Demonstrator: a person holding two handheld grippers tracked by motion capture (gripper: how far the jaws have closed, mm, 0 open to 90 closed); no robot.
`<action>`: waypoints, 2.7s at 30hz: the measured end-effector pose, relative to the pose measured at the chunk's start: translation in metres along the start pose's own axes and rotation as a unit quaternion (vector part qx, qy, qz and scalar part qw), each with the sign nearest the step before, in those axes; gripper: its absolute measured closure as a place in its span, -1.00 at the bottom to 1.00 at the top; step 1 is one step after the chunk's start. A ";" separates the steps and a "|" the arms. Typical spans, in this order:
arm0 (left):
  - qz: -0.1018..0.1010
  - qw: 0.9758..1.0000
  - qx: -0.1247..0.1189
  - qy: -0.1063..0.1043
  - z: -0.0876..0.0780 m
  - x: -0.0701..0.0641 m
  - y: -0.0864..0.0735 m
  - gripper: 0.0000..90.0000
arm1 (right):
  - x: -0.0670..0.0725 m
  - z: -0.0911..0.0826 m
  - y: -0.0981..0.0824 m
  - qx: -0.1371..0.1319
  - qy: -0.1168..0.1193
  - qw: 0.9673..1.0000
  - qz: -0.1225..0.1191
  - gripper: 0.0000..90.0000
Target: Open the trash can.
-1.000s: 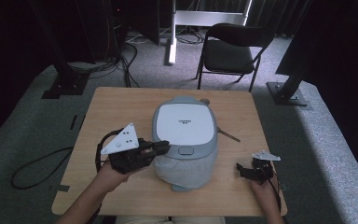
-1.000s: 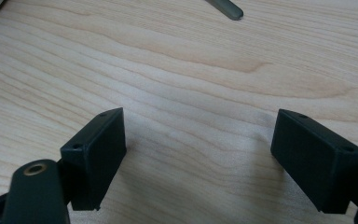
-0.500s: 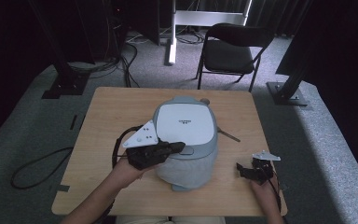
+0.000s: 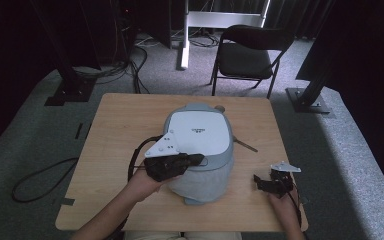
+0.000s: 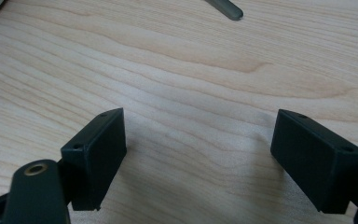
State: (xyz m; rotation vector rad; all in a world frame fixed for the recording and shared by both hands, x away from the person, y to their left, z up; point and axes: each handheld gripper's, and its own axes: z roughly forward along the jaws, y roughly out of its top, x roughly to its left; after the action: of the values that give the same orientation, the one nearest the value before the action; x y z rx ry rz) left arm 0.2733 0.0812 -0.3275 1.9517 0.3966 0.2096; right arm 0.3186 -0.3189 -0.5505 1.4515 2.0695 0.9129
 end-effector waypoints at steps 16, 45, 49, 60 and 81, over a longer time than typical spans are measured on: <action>-0.011 1.000 0.023 -0.002 0.004 0.002 0.002 1.00 | 0.000 0.000 0.000 0.000 0.000 1.000 0.000 -0.61; -0.024 0.999 0.033 0.035 0.001 0.001 0.012 0.04 | 0.000 -0.001 -0.001 0.000 -0.001 1.000 0.001 -0.60; -0.033 0.998 0.024 0.053 -0.003 0.006 0.012 -0.05 | 0.000 -0.001 -0.001 0.000 -0.001 1.000 0.001 -0.60; -0.046 0.996 0.009 0.071 -0.013 0.013 0.014 -0.17 | 0.000 -0.001 -0.001 0.000 -0.001 1.000 0.001 -0.60; -0.065 0.991 -0.003 0.117 -0.024 0.034 0.005 -0.56 | 0.000 -0.001 -0.001 0.000 -0.001 1.000 0.001 -0.60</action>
State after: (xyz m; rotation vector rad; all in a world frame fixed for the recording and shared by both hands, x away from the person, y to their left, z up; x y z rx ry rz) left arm 0.2975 0.1127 -0.3143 1.8936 0.6728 0.3561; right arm 0.3175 -0.3194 -0.5504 1.4548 2.0666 0.9130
